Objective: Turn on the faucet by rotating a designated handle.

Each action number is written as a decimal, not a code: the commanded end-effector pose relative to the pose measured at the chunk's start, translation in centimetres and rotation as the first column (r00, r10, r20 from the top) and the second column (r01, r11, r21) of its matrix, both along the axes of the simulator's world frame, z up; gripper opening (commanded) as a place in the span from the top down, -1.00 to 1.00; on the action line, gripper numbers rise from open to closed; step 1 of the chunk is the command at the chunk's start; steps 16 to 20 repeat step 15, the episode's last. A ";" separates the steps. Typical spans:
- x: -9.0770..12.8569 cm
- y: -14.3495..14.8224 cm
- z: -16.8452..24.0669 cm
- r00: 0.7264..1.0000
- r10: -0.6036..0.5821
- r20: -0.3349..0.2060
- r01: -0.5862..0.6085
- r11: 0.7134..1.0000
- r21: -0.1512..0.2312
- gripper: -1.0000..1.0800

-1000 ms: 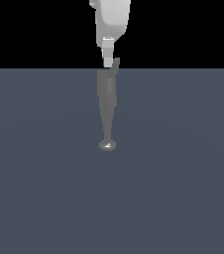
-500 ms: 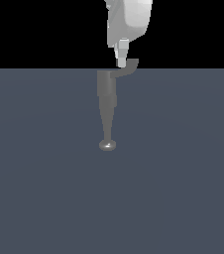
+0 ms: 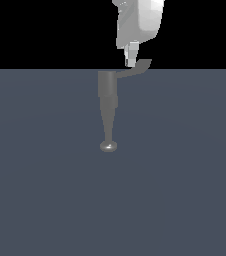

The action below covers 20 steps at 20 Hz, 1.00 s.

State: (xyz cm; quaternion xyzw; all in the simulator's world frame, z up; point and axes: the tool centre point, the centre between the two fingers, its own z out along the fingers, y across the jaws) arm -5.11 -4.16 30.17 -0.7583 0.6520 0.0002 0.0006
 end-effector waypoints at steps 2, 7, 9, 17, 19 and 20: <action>1.0 -1.8 -0.1 1.000 -0.018 0.002 0.018 1.000 -0.001 1.00; 2.3 -3.1 -0.2 1.000 -0.024 0.001 0.024 1.000 -0.001 1.00; 2.8 -3.6 -0.2 1.000 -0.026 0.000 0.026 1.000 -0.001 1.00; 4.0 -4.9 -0.2 0.999 -0.032 0.000 0.032 0.999 -0.001 1.00; 4.0 -4.9 -0.2 0.999 -0.032 0.000 0.032 0.999 -0.001 1.00; 4.0 -4.9 -0.2 0.999 -0.032 0.000 0.032 0.999 -0.001 1.00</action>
